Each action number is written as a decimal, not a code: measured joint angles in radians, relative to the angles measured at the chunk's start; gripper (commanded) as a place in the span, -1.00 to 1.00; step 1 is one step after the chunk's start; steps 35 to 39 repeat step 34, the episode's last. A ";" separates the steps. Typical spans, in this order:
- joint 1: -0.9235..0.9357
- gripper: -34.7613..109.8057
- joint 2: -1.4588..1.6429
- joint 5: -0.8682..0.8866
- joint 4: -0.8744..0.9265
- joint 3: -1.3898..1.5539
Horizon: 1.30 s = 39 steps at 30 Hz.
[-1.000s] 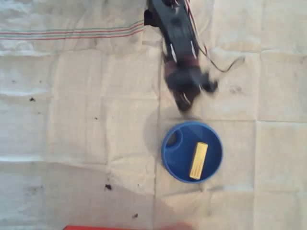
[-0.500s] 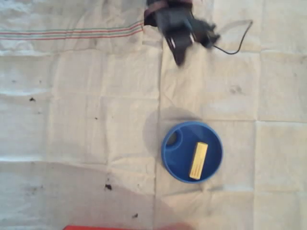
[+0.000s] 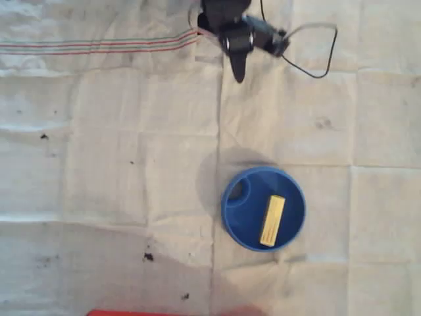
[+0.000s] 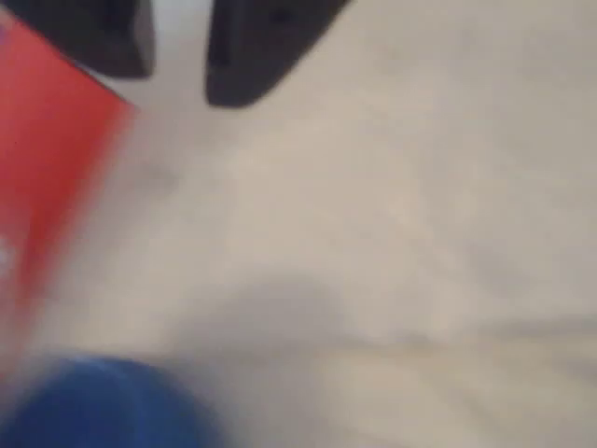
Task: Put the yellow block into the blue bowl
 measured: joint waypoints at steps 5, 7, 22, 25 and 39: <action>0.000 -0.51 0.015 0.000 -0.014 0.077; 0.000 -0.52 0.009 0.000 -0.014 0.106; 0.000 -0.52 0.021 0.008 -0.032 0.316; 0.000 -0.52 0.028 0.009 -0.032 0.325; 0.000 -0.52 0.037 0.003 -0.095 0.327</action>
